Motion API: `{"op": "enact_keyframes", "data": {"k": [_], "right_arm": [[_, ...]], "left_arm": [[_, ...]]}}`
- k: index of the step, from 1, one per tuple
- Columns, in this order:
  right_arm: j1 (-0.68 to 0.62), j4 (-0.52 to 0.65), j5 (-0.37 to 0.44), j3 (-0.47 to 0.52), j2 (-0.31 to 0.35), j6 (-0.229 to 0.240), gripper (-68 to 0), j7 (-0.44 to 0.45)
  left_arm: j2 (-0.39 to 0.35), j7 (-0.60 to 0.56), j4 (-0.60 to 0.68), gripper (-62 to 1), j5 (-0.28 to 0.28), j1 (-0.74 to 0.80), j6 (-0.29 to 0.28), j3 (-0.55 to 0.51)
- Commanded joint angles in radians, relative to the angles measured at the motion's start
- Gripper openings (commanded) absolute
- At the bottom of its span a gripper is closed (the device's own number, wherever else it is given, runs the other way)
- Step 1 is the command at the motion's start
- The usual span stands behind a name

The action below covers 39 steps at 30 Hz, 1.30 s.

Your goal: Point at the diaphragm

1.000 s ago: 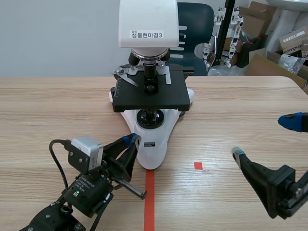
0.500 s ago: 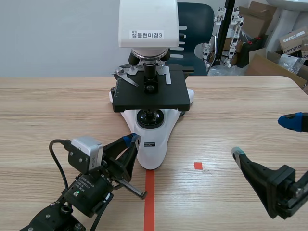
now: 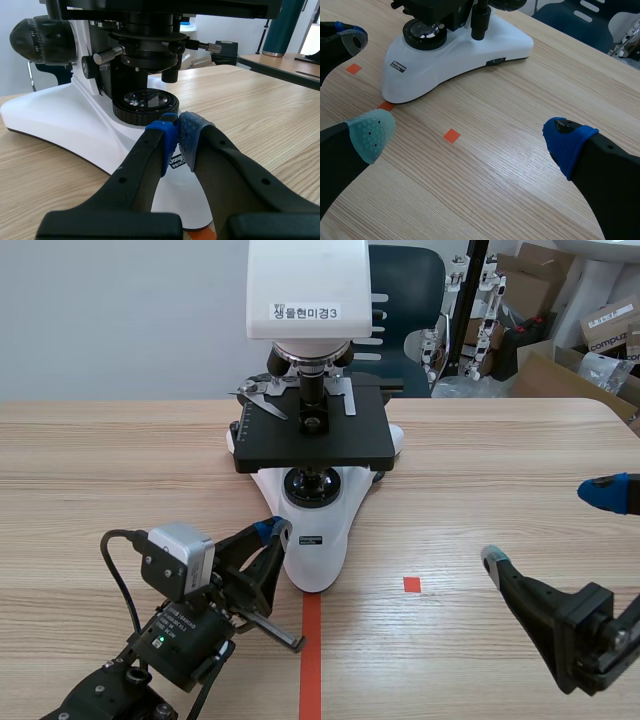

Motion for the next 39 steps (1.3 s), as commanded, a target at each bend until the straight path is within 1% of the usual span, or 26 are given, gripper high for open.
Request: {"op": "enact_keyframes", "data": {"k": [1, 12, 13, 14, 15, 16, 17, 18, 20, 23, 26, 29, 32, 33, 37, 39], "right_arm": [[0.003, 0.016, 0.011, 0.002, 0.011, -0.007, 0.4, 0.011], [0.003, 0.016, 0.011, 0.002, 0.011, -0.007, 0.4, 0.011], [0.003, 0.016, 0.011, 0.002, 0.011, -0.007, 0.4, 0.011], [0.003, 0.016, 0.011, 0.002, 0.011, -0.007, 0.4, 0.011], [0.003, 0.016, 0.011, 0.002, 0.011, -0.007, 0.4, 0.011], [0.003, 0.016, 0.011, 0.002, 0.011, -0.007, 0.4, 0.011], [0.003, 0.016, 0.011, 0.002, 0.011, -0.007, 0.4, 0.011], [0.003, 0.016, 0.011, 0.002, 0.011, -0.007, 0.4, 0.011], [0.003, 0.016, 0.011, 0.002, 0.011, -0.007, 0.4, 0.011], [0.003, 0.016, 0.011, 0.002, 0.011, -0.007, 0.4, 0.011], [0.003, 0.016, 0.011, 0.002, 0.011, -0.007, 0.4, 0.011], [0.003, 0.016, 0.011, 0.002, 0.011, -0.007, 0.4, 0.011], [0.003, 0.016, 0.011, 0.002, 0.011, -0.007, 0.4, 0.011], [0.003, 0.016, 0.011, 0.002, 0.011, -0.007, 0.4, 0.011], [0.003, 0.016, 0.011, 0.002, 0.011, -0.007, 0.4, 0.011], [0.003, 0.016, 0.011, 0.002, 0.011, -0.007, 0.4, 0.011]], "left_arm": [[0.000, -0.013, 0.014, -56.7, -0.010, -0.014, -0.001, -0.003], [-0.001, -0.013, 0.014, -56.6, -0.010, -0.013, -0.001, -0.005], [-0.001, -0.014, 0.014, -55.6, -0.009, -0.013, -0.001, -0.005], [-0.003, -0.016, 0.014, -50.2, -0.002, -0.013, 0.000, -0.005], [-0.006, -0.023, 0.014, -39.5, 0.015, -0.014, 0.000, -0.005], [-0.011, -0.034, 0.014, -23.8, 0.021, -0.013, 0.000, -0.005], [-0.014, -0.043, 0.014, -8.8, 0.012, -0.011, 0.000, -0.005], [-0.016, -0.060, 0.014, 1.4, -0.009, -0.011, 0.000, -0.005], [-0.024, -0.065, 0.014, 1.4, -0.044, -0.005, 0.000, -0.005], [-0.052, -0.064, 0.016, 1.4, -0.044, 0.017, 0.000, -0.005], [-0.099, -0.064, 0.033, 1.4, -0.084, 0.064, 0.000, -0.005], [-0.163, -0.060, 0.095, 1.4, -0.106, 0.131, 0.000, -0.006], [-0.239, -0.040, 0.204, 1.4, -0.150, 0.219, 0.000, -0.006], [-0.267, -0.027, 0.248, 1.4, -0.173, 0.251, 0.003, -0.006], [-0.383, 0.010, 0.441, 1.4, -0.248, 0.386, 0.047, -0.006], [-0.438, 0.065, 0.546, 1.4, -0.285, 0.452, 0.066, -0.007]]}}
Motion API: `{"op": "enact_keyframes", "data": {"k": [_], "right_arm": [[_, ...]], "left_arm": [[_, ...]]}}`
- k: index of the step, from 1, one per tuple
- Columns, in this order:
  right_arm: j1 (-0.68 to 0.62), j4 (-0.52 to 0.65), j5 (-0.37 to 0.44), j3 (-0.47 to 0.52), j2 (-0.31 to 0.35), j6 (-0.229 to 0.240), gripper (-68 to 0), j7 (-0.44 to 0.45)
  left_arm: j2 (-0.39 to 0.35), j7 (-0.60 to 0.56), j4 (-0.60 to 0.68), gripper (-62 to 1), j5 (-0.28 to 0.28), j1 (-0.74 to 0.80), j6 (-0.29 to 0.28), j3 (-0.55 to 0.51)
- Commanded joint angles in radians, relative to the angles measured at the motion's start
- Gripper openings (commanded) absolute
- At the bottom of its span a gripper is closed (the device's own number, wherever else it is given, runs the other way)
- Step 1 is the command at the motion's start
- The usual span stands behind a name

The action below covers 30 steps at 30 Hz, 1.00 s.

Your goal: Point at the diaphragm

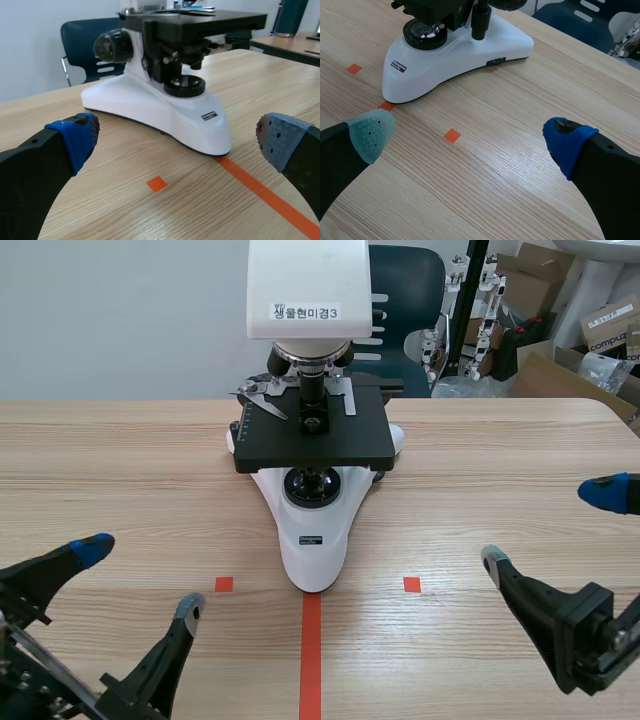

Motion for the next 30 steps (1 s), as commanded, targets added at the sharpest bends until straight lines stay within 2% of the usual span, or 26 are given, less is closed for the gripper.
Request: {"op": "enact_keyframes", "data": {"k": [1, 4, 8, 13, 16, 23, 25, 30], "right_arm": [[0.003, 0.016, 0.011, 0.002, 0.011, -0.007, 0.4, 0.011], [0.003, 0.016, 0.011, 0.002, 0.011, -0.007, 0.4, 0.011], [0.003, 0.016, 0.011, 0.002, 0.011, -0.007, 0.4, 0.011], [0.003, 0.016, 0.011, 0.002, 0.011, -0.007, 0.4, 0.011], [0.003, 0.016, 0.011, 0.002, 0.011, -0.007, 0.4, 0.011], [0.003, 0.016, 0.011, 0.002, 0.011, -0.007, 0.4, 0.010], [0.003, 0.016, 0.011, 0.002, 0.011, -0.007, 0.4, 0.011], [0.003, 0.016, 0.011, 0.002, 0.011, -0.007, 0.4, 0.011]], "left_arm": [[-0.032, 0.042, 0.076, 1.4, -0.023, 0.045, 0.015, -0.009], [-0.081, 0.143, 0.231, 1.4, -0.042, 0.148, 0.049, -0.043], [-0.101, 0.165, 0.413, 1.4, -0.033, 0.282, 0.100, -0.101], [-0.101, 0.265, 0.608, 1.4, -0.010, 0.410, 0.100, -0.166], [-0.101, 0.317, 0.706, 1.4, 0.024, 0.472, 0.101, -0.188], [-0.101, 0.418, 0.885, 1.4, 0.026, 0.546, 0.104, -0.206], [-0.101, 0.460, 0.913, 1.4, 0.013, 0.545, 0.104, -0.206], [-0.101, 0.506, 0.970, 1.4, -0.072, 0.545, 0.104, -0.206]]}}
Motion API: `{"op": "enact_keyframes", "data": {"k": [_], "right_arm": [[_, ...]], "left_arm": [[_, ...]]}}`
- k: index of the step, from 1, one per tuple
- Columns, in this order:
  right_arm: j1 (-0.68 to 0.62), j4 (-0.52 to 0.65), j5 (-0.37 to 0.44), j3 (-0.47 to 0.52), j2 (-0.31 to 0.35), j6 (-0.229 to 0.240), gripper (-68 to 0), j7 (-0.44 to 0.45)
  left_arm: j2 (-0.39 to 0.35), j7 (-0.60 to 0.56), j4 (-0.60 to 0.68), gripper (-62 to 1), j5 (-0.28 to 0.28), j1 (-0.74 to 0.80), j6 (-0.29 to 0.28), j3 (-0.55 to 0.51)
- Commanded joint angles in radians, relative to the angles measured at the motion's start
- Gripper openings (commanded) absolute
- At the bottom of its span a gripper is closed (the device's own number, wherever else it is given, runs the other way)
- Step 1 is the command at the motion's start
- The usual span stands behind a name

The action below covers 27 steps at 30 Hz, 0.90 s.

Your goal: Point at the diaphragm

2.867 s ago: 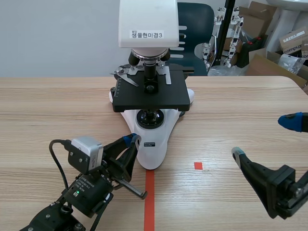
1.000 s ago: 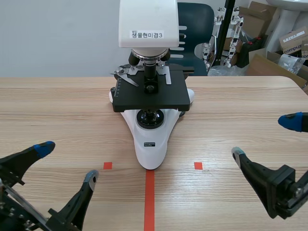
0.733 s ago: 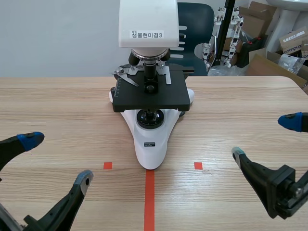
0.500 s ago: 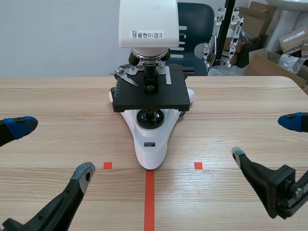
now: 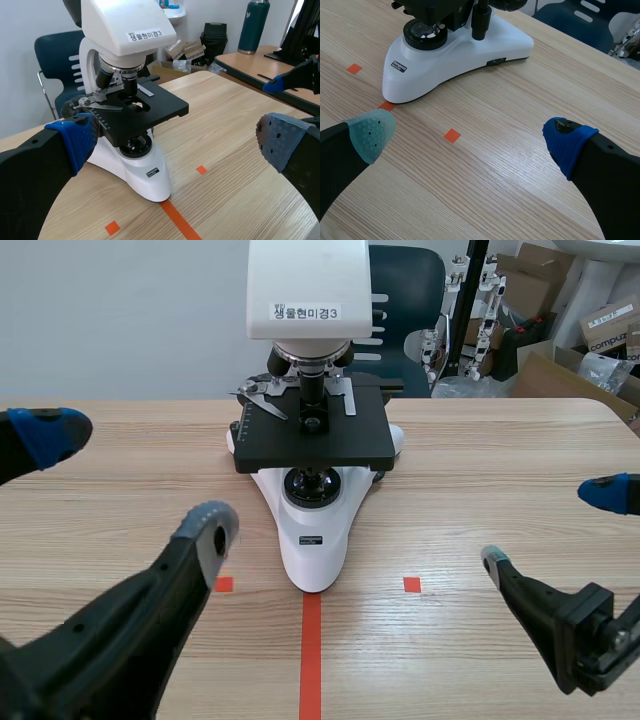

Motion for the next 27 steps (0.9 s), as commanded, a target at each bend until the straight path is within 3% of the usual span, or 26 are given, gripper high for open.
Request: {"op": "enact_keyframes", "data": {"k": [1, 5, 27], "right_arm": [[0.003, 0.016, 0.011, 0.002, 0.011, -0.007, 0.4, 0.011], [0.003, 0.016, 0.011, 0.002, 0.011, -0.007, 0.4, 0.011], [0.003, 0.016, 0.011, 0.002, 0.011, -0.007, 0.4, 0.011]], "left_arm": [[0.005, -0.013, 0.019, 1.4, -0.019, -0.008, 0.001, -0.002], [0.005, -0.013, 0.029, 1.4, -0.058, -0.013, 0.001, -0.003], [0.005, 0.002, 0.029, 1.4, -0.056, -0.013, 0.001, -0.002]]}}
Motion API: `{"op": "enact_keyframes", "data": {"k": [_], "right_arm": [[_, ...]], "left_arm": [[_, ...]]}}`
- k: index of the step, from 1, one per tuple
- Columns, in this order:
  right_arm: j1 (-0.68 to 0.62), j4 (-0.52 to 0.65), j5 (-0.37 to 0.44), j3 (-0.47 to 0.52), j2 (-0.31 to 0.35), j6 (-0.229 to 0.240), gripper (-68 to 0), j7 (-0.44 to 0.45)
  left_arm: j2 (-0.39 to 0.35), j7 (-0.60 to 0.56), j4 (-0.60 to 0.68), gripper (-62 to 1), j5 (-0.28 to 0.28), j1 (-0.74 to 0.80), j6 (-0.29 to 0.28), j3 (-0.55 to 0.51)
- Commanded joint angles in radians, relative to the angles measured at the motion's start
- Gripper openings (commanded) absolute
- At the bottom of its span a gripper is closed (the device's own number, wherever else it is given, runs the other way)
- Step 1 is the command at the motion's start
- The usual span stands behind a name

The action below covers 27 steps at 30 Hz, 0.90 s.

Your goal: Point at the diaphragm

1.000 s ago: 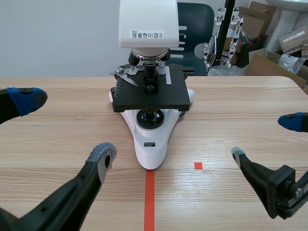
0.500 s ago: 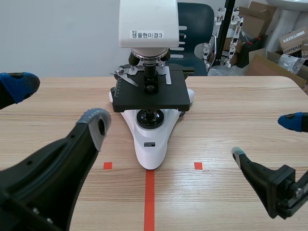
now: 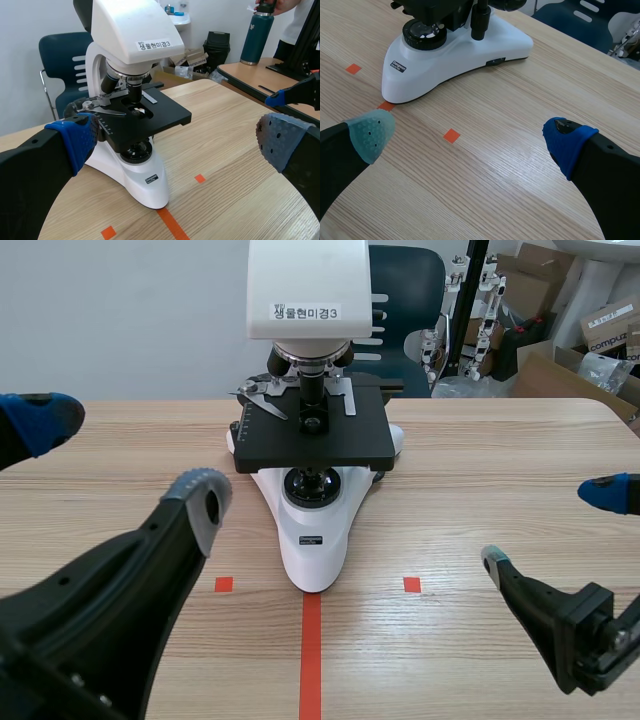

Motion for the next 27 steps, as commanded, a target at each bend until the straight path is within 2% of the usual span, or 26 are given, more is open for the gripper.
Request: {"op": "enact_keyframes", "data": {"k": [1, 27], "right_arm": [[0.003, 0.016, 0.011, 0.002, 0.011, -0.007, 0.4, 0.011], [0.003, 0.016, 0.011, 0.002, 0.011, -0.007, 0.4, 0.011]], "left_arm": [[0.005, -0.005, 0.014, 1.4, 0.000, -0.003, -0.001, -0.002], [0.005, 0.027, 0.014, 1.4, 0.001, -0.003, -0.001, -0.003]]}}
